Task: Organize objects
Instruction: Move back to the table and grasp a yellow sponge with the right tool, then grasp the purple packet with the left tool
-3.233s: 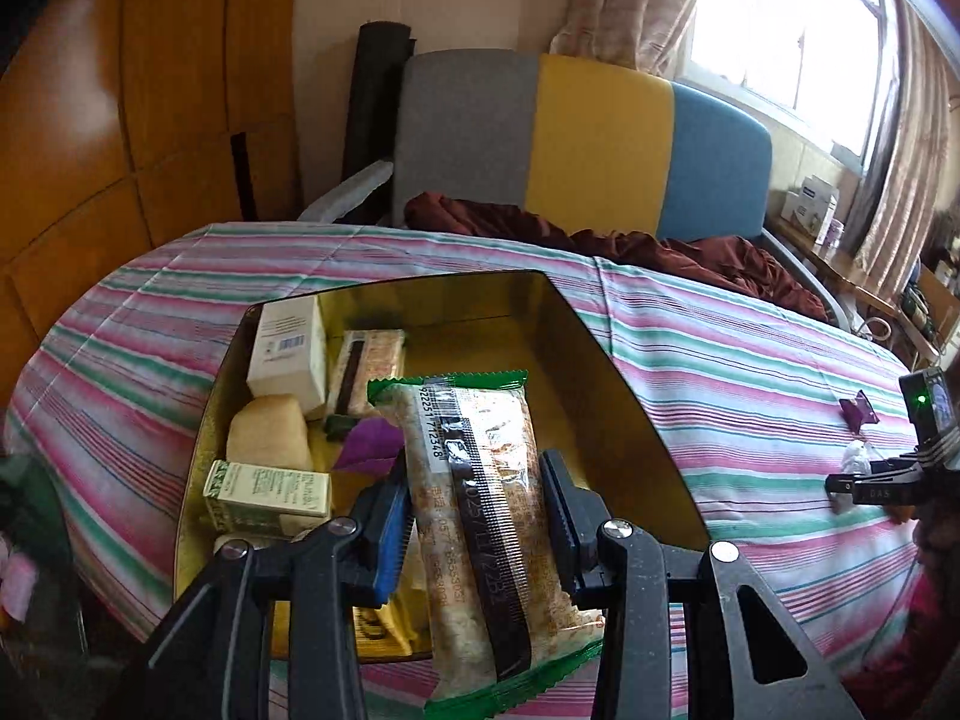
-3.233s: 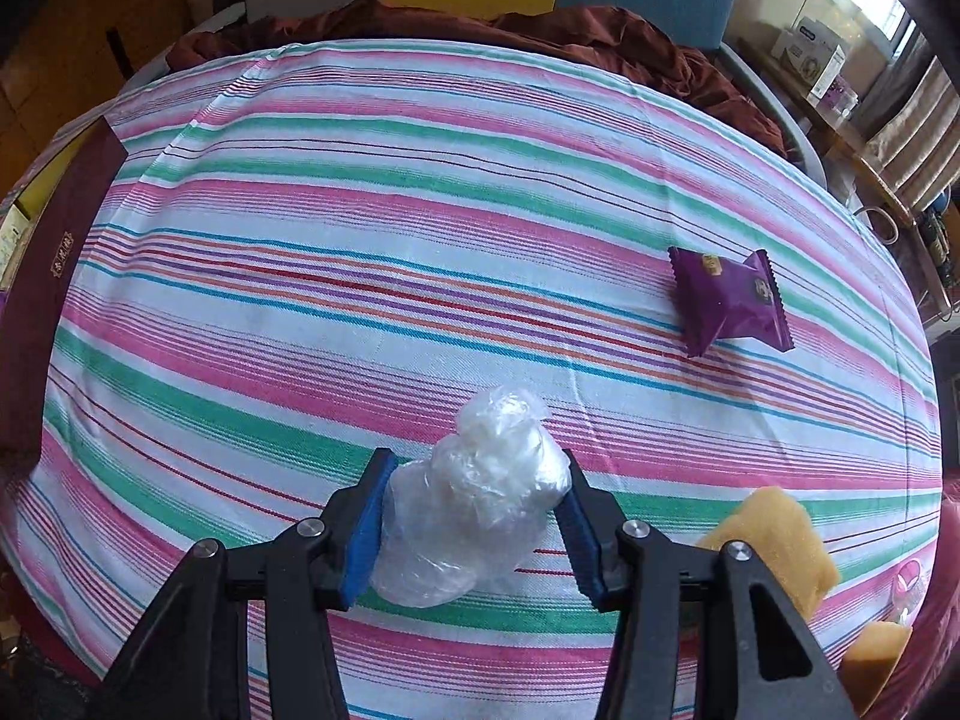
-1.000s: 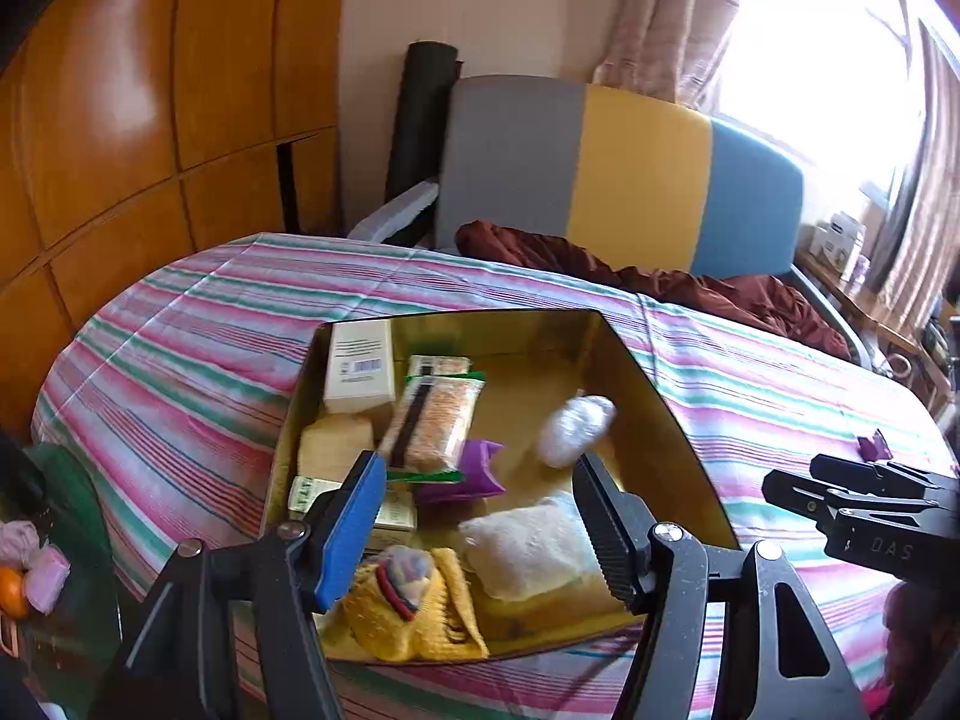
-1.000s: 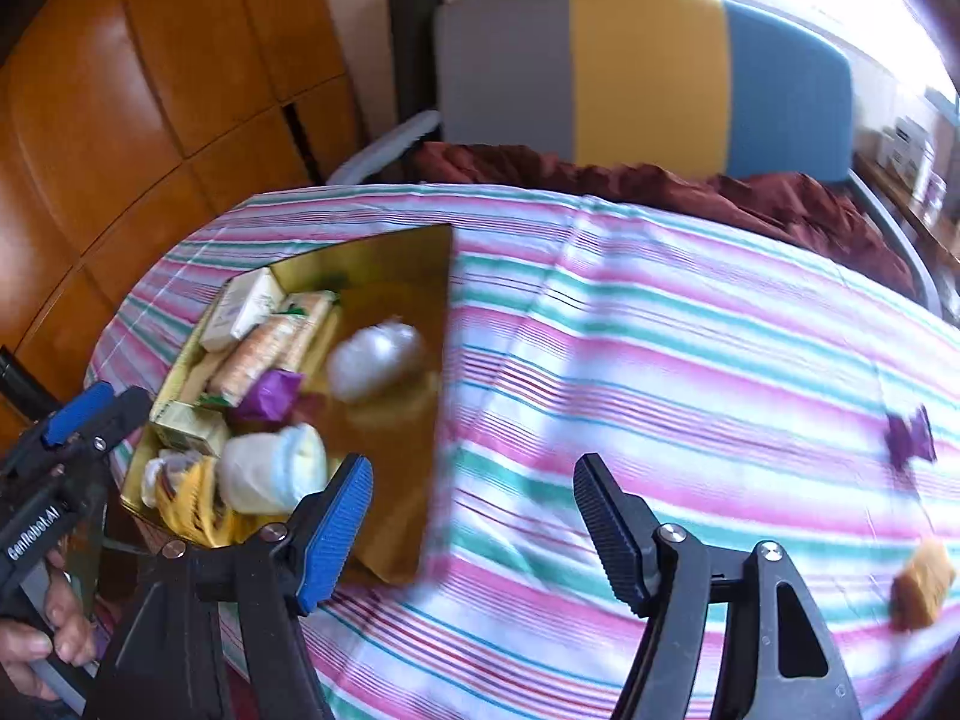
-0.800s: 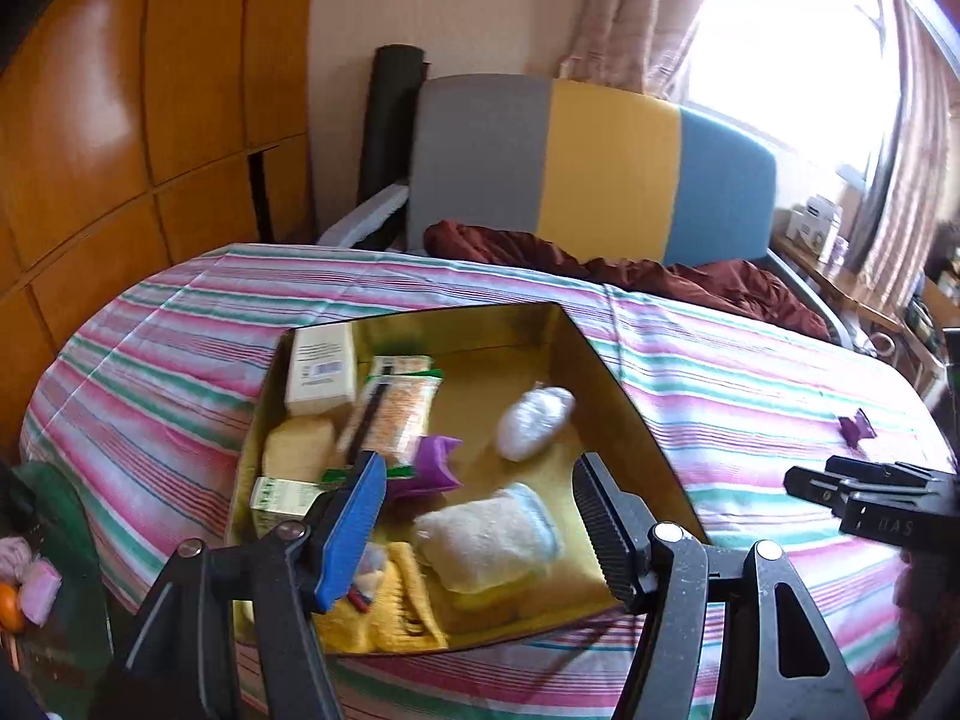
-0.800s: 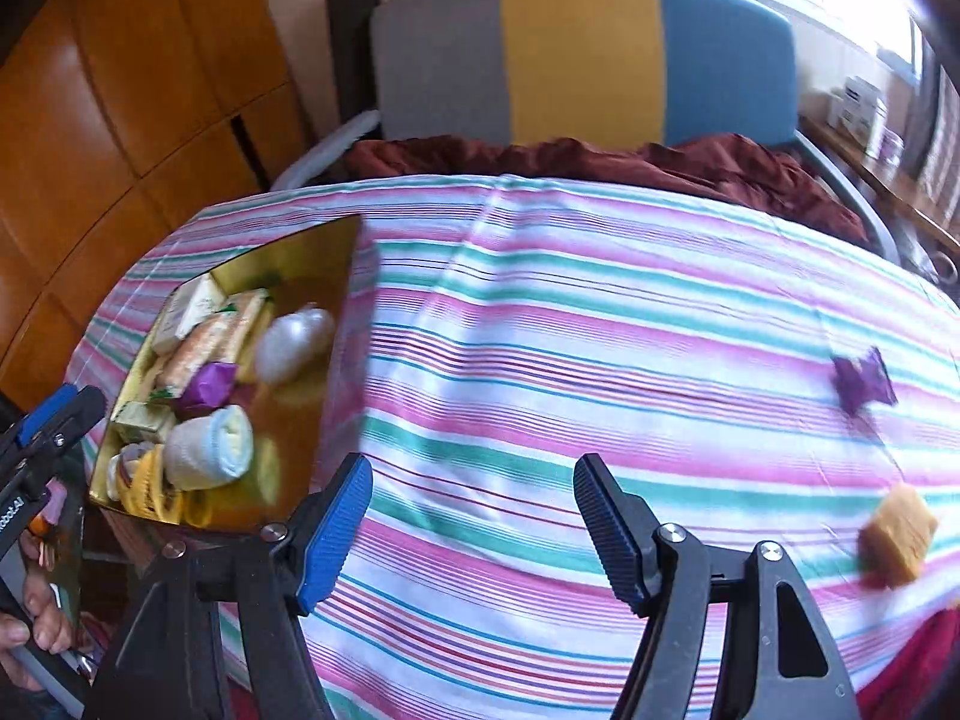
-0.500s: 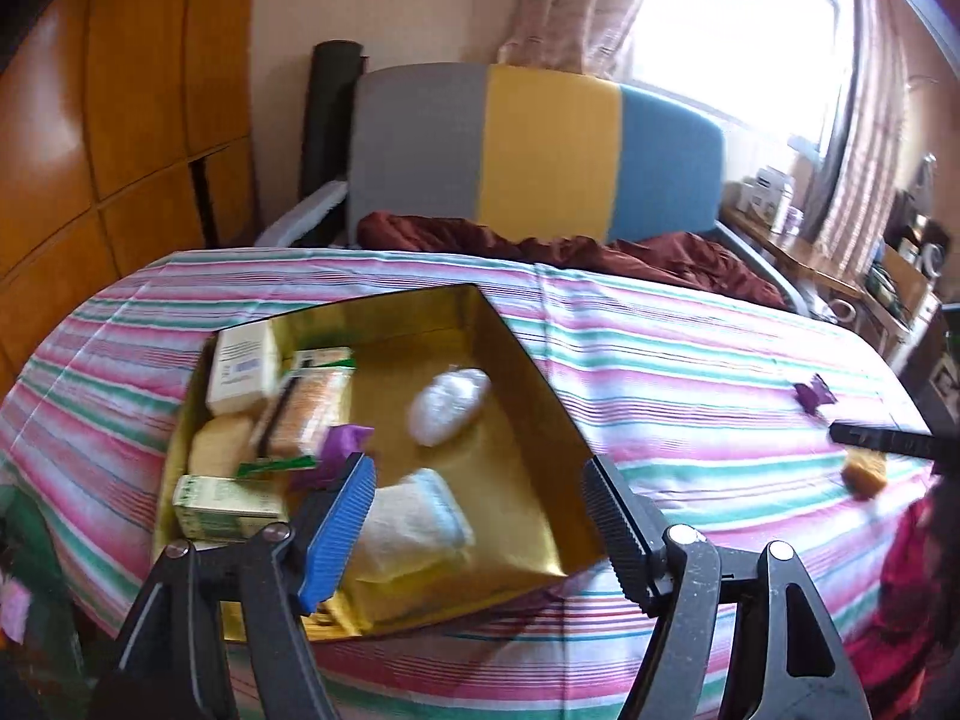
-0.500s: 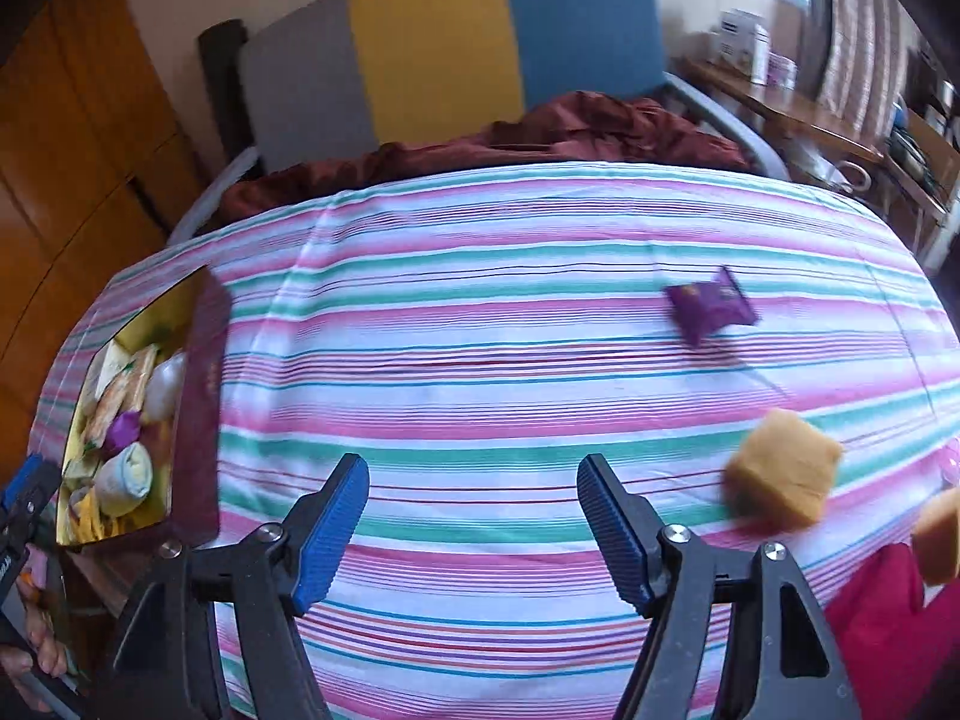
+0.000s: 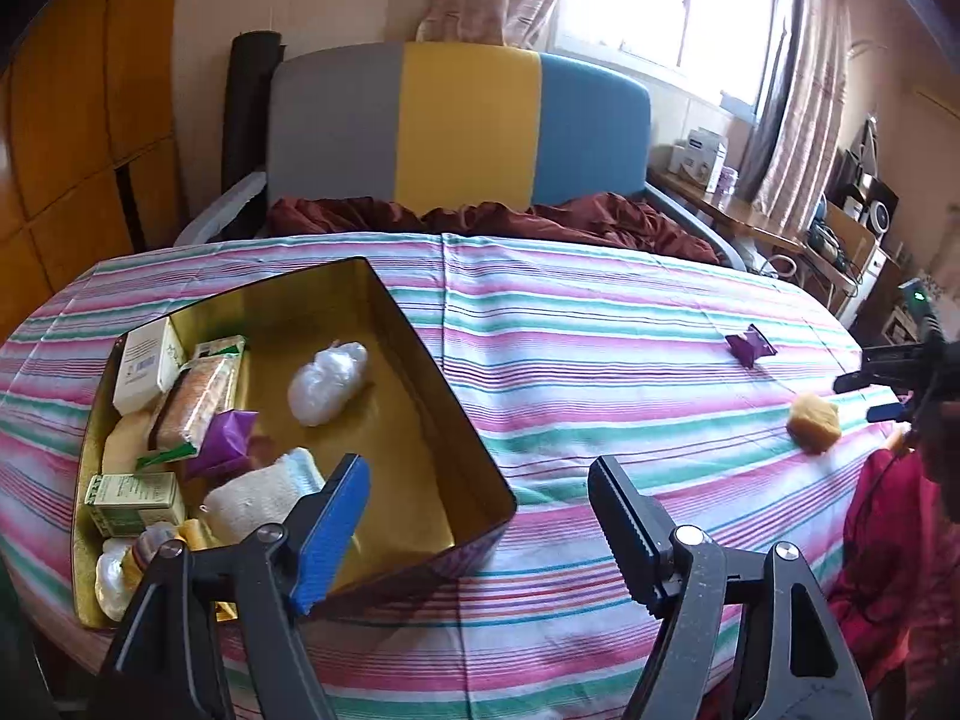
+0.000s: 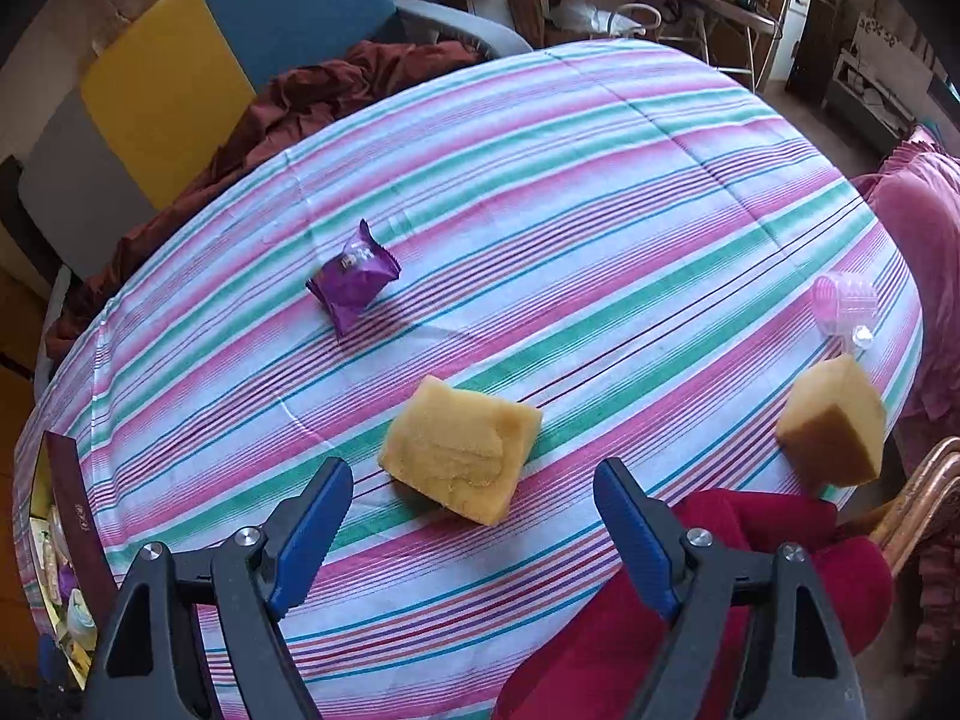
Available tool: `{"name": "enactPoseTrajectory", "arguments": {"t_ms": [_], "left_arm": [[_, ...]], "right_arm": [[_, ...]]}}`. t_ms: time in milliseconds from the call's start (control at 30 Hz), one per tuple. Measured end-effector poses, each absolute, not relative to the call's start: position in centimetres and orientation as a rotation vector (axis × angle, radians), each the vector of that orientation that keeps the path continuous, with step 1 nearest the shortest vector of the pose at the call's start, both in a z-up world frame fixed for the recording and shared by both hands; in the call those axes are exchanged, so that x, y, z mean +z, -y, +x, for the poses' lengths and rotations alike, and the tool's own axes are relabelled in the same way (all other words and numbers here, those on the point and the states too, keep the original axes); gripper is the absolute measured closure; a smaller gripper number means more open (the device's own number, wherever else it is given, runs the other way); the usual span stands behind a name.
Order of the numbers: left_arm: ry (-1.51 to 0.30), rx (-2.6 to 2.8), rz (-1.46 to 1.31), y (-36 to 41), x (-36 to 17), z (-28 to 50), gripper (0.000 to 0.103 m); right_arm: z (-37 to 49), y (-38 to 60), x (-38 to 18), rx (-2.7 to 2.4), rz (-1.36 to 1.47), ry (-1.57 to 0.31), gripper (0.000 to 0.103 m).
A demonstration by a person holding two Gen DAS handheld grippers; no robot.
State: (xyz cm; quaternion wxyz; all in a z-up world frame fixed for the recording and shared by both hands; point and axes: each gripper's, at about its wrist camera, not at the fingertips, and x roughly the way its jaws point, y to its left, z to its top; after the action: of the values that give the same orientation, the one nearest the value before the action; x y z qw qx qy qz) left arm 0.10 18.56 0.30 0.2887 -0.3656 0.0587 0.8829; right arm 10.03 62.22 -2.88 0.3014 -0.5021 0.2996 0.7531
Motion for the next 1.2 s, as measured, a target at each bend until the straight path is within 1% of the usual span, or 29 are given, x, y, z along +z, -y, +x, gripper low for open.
{"name": "enactPoseTrajectory", "arguments": {"t_ms": [300, 333, 367, 500, 900, 1067, 1200], "left_arm": [[-0.194, 2.311, -0.97, -20.4, 0.3, 0.3, 0.025], [-0.2, 2.302, -0.97, -20.7, 0.4, 0.3, 0.025], [-0.206, 2.294, -0.968, -21.0, 0.4, 0.3, 0.025], [-0.24, 2.27, -0.957, -22.6, 0.3, 0.3, 0.025], [-0.405, 2.168, -0.917, -30.6, -0.3, -0.1, 0.027], [-0.468, 2.086, -0.876, -35.7, -0.5, -0.8, 0.025], [-0.532, 2.013, -0.842, -40.1, -1.0, -1.4, 0.024]], "right_arm": [[5.2, -62.2, -8.3, 1.854, -1.524, -0.729, 0.019], [5.2, -62.3, -8.6, 1.834, -1.524, -0.717, 0.028], [5.2, -62.5, -8.6, 1.828, -1.512, -0.716, 0.03], [6.2, -62.8, -7.9, 1.892, -1.425, -0.796, 0.036], [10.7, -63.6, -3.7, 1.981, -1.008, -0.914, 0.036], [12.0, -64.7, -2.7, 2.014, -0.904, -1.014, 0.035], [11.9, -65.0, -2.9, 2.037, -0.865, -1.08, 0.035]]}}
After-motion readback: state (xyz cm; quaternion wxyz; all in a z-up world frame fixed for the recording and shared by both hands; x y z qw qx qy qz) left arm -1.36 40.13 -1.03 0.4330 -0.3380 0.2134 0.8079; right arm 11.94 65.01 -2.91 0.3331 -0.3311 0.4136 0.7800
